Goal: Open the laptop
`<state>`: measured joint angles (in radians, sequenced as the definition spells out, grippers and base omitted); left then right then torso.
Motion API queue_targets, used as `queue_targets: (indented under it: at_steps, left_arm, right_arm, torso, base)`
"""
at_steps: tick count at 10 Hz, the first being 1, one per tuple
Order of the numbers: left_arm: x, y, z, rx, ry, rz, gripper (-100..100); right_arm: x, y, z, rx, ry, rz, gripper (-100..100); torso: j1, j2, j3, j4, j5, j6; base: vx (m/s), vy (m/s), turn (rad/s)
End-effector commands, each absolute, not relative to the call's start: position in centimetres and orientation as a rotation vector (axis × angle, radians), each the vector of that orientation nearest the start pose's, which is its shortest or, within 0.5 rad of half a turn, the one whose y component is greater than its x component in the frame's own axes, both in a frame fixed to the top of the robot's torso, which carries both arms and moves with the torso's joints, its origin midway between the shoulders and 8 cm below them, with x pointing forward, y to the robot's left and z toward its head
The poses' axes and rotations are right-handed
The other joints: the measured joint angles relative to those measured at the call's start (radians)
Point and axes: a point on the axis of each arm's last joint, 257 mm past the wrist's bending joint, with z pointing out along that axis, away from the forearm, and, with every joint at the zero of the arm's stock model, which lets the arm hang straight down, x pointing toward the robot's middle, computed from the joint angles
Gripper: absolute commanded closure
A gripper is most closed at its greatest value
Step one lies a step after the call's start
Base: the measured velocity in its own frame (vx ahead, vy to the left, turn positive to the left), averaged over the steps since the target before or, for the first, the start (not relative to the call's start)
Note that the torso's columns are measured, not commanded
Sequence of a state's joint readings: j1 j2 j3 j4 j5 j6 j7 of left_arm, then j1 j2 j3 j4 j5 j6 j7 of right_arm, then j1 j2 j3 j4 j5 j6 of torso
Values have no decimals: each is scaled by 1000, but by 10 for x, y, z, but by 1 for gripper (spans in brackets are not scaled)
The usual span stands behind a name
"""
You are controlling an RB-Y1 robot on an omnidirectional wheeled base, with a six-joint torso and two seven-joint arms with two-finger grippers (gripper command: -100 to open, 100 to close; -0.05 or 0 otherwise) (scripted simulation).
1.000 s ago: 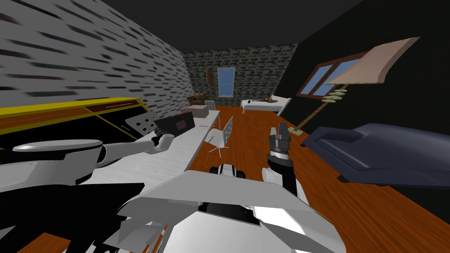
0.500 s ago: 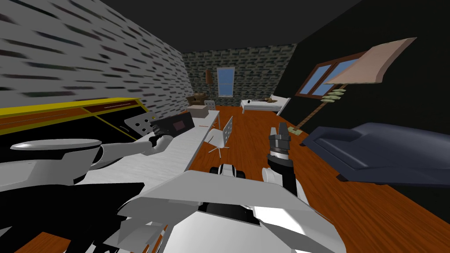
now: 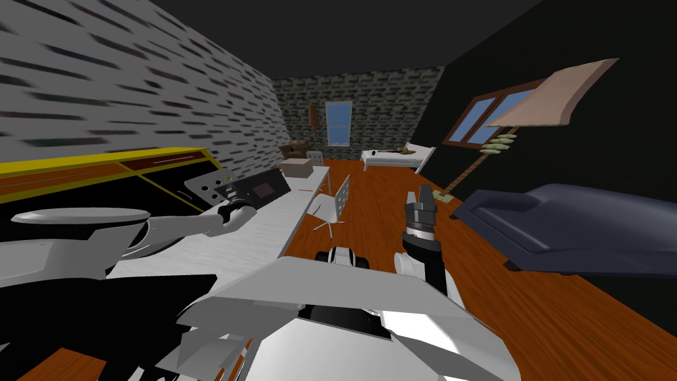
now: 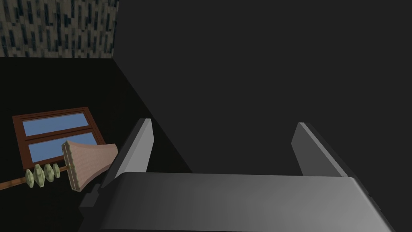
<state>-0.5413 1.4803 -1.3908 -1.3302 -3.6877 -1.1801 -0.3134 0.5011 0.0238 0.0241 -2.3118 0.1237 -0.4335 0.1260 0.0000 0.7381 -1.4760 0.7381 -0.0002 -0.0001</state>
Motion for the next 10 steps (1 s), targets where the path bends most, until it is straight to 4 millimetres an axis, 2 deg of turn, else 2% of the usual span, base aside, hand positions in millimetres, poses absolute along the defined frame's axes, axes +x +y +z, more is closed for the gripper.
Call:
queue_targets:
  at_steps: [1,2,3,4,6,7,10]
  left_arm:
    - [420,715,-100,-1344,504,-728,-100]
    - [424,710,-98,-1324,528,-739,-100]
    - [417,717,-84,-1256,565,-695,-100]
    - [417,713,-89,-1242,607,-691,-100]
    - [425,701,-85,-1201,656,-713,-100]
    - [418,707,-75,-1135,696,-672,-100]
    - [425,690,-78,-1083,779,-690,-100]
  right_arm:
    - [352,-262,25,579,716,1118,0]
    - [352,-262,25,579,716,1118,0]
    - [352,-262,25,579,716,1118,0]
    - [352,-262,25,579,716,1118,0]
    - [352,-262,25,579,716,1118,0]
    - [352,-262,25,579,716,1118,0]
    - [352,-262,25,579,716,1118,0]
  torso:
    - [0,0,0,0,0,0]
    - [0,0,0,0,0,0]
    - [0,0,0,0,0,0]
    - [0,0,0,0,0,0]
    - [0,0,0,0,0,0]
    - [-1,0,0,0,0,0]
    - [0,0,0,0,0,0]
  base:
    - [0,7,0]
    - [0,0,0]
    - [0,9,-64]
    - [-1,14,2]
    - [-1,4,1]
    - [-2,9,-49]
    - [-1,8,-6]
